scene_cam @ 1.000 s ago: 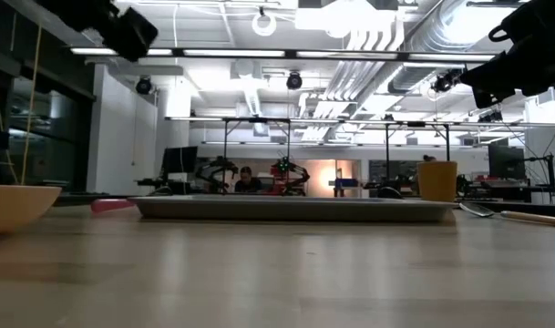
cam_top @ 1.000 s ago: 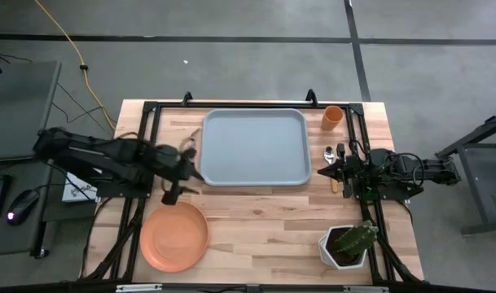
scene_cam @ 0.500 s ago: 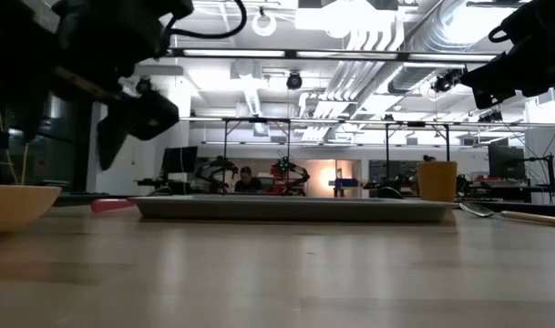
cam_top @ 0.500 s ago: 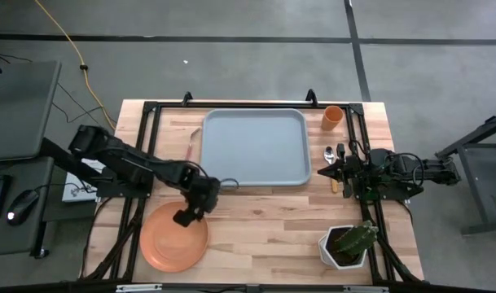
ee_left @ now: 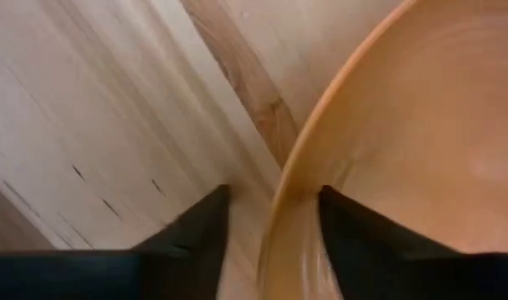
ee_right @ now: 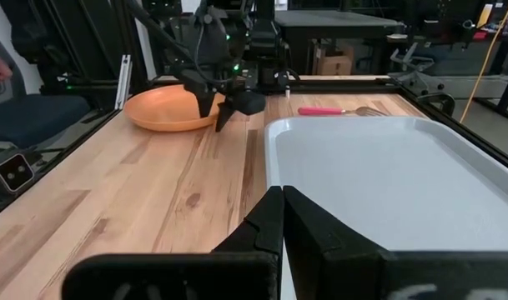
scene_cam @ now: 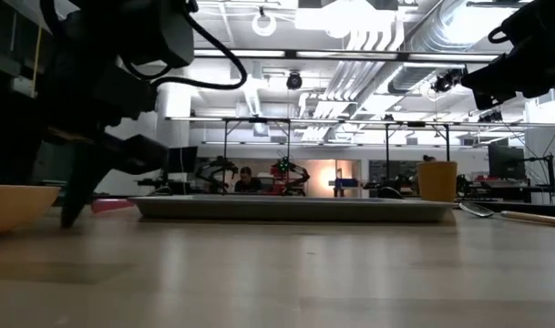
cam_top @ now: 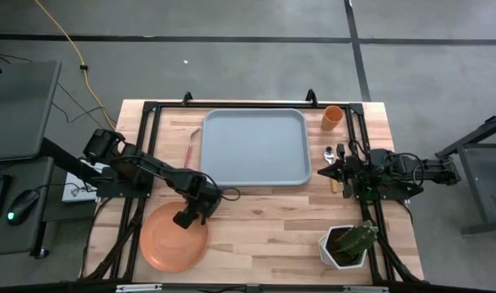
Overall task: Pick and place plate/cup/fork/spoon on tray
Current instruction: Put the orange plate on the center of the gray serving tray, then put the orange cup on the top right of the gray serving tray
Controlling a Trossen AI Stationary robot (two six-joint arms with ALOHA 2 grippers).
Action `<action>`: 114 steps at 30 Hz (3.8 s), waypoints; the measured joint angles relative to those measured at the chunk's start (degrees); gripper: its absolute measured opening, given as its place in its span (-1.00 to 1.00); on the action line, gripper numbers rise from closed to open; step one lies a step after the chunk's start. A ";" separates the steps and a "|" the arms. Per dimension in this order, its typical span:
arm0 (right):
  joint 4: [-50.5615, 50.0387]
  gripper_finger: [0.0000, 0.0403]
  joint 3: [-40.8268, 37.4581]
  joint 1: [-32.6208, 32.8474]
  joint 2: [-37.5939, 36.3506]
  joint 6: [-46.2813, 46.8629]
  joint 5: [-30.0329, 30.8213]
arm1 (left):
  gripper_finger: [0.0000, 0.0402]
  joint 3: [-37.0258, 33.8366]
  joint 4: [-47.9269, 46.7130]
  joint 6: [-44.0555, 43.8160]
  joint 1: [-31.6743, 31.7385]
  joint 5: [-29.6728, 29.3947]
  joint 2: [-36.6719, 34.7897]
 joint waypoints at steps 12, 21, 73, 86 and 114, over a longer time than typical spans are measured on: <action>-0.71 -1.00 -0.01 -0.02 0.00 0.00 0.01 | -0.98 15.92 -15.13 -6.54 6.50 3.26 0.07; -0.97 -1.00 -0.01 0.00 0.00 0.00 -0.01 | -1.00 49.35 -22.08 -20.09 20.77 -7.68 3.77; -1.56 -1.00 -0.01 0.00 0.00 0.00 -0.01 | -0.28 68.80 -31.56 -14.81 50.26 -8.32 37.37; -1.56 -1.00 0.00 0.00 0.00 0.00 -0.01 | -0.10 77.16 -12.73 -22.49 48.84 15.03 24.66; 25.42 -1.00 14.12 -1.25 11.04 22.50 47.90 | -0.28 36.32 55.82 -43.57 34.47 2.29 4.91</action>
